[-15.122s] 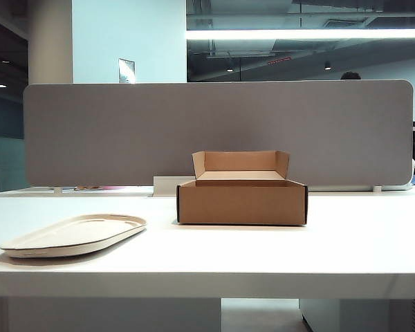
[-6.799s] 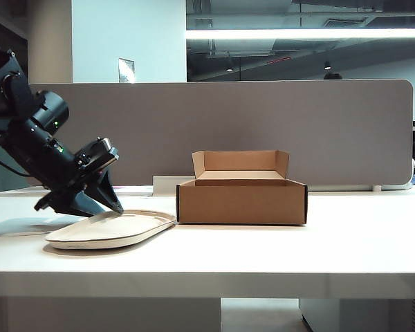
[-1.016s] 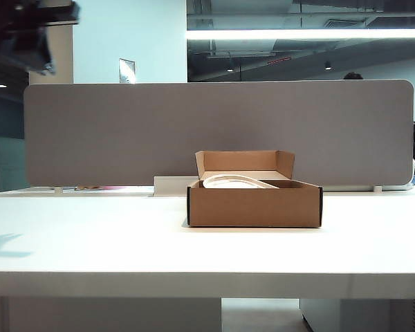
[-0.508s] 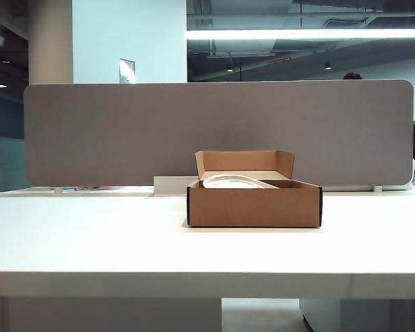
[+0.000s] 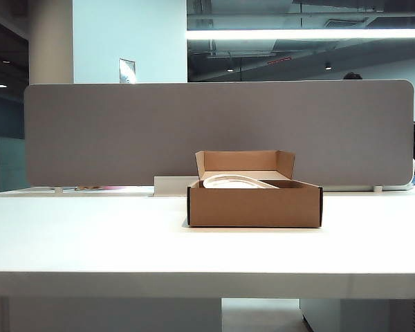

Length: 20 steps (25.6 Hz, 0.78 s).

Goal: Pick up the lid and place it into the paper box.

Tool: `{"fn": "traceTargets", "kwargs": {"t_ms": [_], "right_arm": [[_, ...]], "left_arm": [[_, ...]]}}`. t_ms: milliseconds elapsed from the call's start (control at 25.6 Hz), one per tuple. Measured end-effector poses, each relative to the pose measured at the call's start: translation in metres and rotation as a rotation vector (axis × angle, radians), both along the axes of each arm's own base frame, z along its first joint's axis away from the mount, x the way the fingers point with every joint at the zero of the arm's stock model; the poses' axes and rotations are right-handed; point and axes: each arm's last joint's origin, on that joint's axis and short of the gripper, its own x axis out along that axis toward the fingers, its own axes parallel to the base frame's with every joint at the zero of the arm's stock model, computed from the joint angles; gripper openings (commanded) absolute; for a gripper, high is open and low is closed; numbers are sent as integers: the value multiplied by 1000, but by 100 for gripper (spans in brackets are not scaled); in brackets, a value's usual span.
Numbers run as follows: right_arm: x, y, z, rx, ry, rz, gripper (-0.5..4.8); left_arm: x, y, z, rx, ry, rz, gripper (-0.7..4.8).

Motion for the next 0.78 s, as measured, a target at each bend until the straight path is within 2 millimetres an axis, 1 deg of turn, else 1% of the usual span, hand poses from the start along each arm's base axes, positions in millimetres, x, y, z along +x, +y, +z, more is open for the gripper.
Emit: {"fn": "traceTargets", "kwargs": {"t_ms": [156,352,664,781], "right_arm": [[0,0,0,0,0,0,-8],[0,0,0,0,0,0,-8],[0,0,0,0,0,0,-8],[0,0,0,0,0,0,-8]], "left_arm": [[-6,6,-6,-15,-48,-11,-6],[-11,11,-5,-16,-108,5,-6],[-15,13,-4,-7,-147,15,-6],[-12,13,-16,14,-107,12,-6]]}}
